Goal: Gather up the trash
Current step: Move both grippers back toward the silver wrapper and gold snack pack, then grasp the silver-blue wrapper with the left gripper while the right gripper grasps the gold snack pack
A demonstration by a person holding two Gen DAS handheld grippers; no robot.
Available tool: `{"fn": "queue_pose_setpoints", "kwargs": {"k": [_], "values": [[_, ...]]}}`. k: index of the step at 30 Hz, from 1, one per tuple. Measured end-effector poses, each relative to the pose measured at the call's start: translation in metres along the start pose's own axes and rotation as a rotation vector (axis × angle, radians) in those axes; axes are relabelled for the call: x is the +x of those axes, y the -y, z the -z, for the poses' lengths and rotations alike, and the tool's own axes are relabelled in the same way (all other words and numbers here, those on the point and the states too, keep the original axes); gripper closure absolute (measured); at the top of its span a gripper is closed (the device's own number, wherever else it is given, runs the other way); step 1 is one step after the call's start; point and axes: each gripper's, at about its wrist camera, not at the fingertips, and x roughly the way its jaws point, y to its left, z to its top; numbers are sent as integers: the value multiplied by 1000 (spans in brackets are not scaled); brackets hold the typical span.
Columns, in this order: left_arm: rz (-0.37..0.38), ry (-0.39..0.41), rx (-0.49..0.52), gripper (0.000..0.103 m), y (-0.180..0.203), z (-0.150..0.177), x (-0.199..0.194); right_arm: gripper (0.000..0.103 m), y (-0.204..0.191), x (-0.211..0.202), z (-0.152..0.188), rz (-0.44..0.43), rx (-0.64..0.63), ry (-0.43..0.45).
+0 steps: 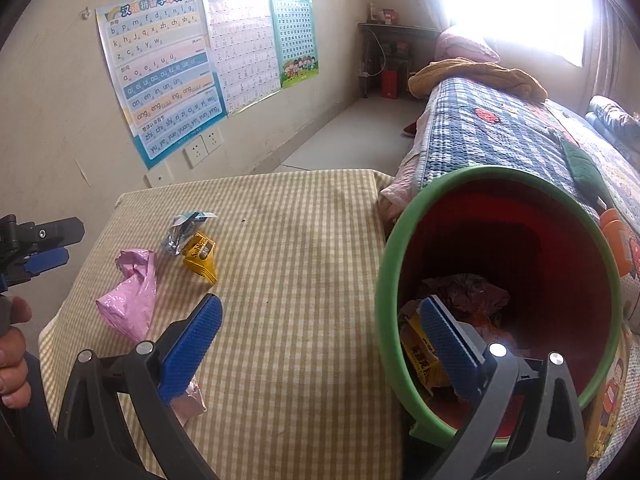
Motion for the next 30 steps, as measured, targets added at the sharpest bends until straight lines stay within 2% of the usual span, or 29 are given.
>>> {"fn": "queue_pose_setpoints", "kwargs": {"k": [7, 16, 18, 20, 25, 30], "values": [[-10, -29, -17, 6, -22, -14, 22, 7, -26, 35, -7, -44, -36, -58], [-7, -110, 19, 7, -30, -31, 71, 7, -63, 86, -16, -134, -112, -137], [-2, -131, 22, 10, -33, -35, 83, 7, -70, 98, -17, -158, -125, -150], [-1, -157, 22, 19, -35, -38, 95, 7, -77, 109, -18, -170, -140, -169], [9, -199, 23, 31, -40, -44, 117, 8, -92, 132, -18, -202, -179, -198], [27, -239, 43, 44, -37, -45, 132, 13, -105, 144, -21, -220, -203, -193]]}}
